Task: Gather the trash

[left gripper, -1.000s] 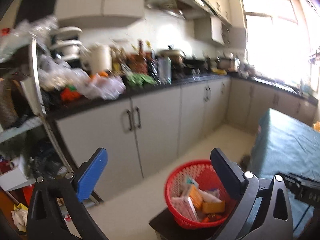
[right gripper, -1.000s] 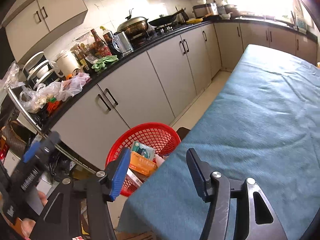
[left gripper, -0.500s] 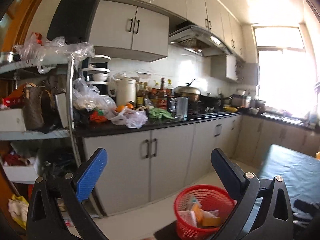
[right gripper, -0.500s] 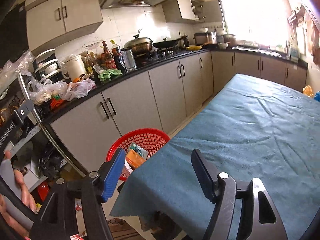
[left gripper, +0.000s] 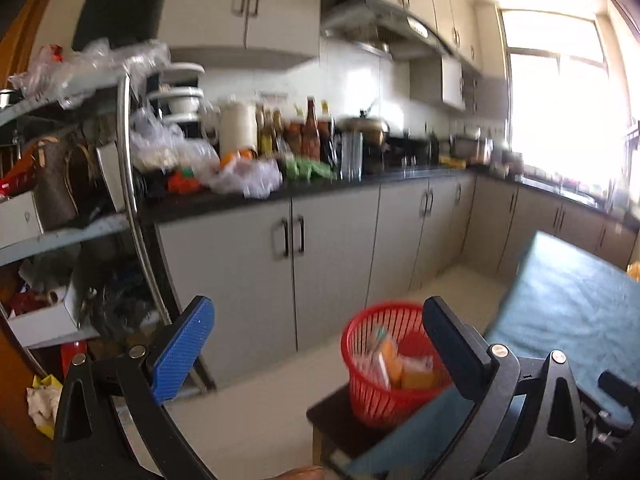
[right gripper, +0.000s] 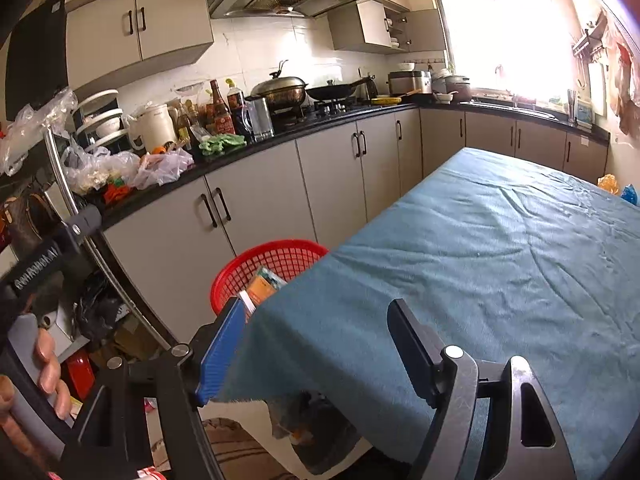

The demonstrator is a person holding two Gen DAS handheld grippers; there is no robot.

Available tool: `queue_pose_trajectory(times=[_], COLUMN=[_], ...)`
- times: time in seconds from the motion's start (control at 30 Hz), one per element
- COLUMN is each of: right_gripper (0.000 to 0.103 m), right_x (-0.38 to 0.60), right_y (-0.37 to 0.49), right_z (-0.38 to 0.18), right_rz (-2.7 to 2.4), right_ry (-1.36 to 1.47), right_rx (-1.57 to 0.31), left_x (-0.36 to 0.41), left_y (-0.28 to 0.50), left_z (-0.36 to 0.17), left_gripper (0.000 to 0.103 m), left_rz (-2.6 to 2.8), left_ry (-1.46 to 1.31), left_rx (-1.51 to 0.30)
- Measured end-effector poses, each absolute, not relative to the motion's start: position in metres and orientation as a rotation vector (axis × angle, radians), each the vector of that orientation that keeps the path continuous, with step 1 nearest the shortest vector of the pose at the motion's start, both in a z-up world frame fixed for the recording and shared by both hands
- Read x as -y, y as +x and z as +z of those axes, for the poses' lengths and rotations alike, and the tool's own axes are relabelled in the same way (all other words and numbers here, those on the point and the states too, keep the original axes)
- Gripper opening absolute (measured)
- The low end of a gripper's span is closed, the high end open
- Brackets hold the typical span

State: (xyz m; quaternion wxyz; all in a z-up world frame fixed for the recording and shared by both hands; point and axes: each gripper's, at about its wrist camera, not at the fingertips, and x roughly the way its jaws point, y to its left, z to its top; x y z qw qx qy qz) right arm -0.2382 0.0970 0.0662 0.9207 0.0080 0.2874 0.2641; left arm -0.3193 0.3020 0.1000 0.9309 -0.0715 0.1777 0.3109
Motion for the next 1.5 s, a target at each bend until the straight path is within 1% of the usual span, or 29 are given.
queue_pose_trajectory(times=[0.17,0.3,0.57,0.9,1.5], right_gripper=[0.078,0.078,0.079,0.079,0.079], right_x=[-0.096,-0.099,-0.109,-0.118,-0.122], right_y=[-0.234,-0.230,-0.232,-0.230,-0.231], right_z=[0.052,0.042,0.033,0.026,0.023], right_rz=[0.519,0.511,0.499,0.495,0.495], right_ry=[0.002,-0.008,-0.059,-0.090,-0.103], right_rx=[-0.626,-0.655,-0.651,-0.665,-0.673], left_x=[-0.296,-0.290,-0.290,-0.293,-0.300], left_y=[-0.309,-0.304,-0.291,-0.283,-0.277], left_z=[0.074,0.063,0.045,0.033,0.025], left_gripper=[0.103,0.103,0.103,0.103,0.103], left_rz=[0.629,0.613,0.575,0.552,0.542], left_ry=[-0.133,-0.107,-0.112,-0.124,-0.152], left_rx=[-0.459,-0.499,-0.591,-0.650,-0.693])
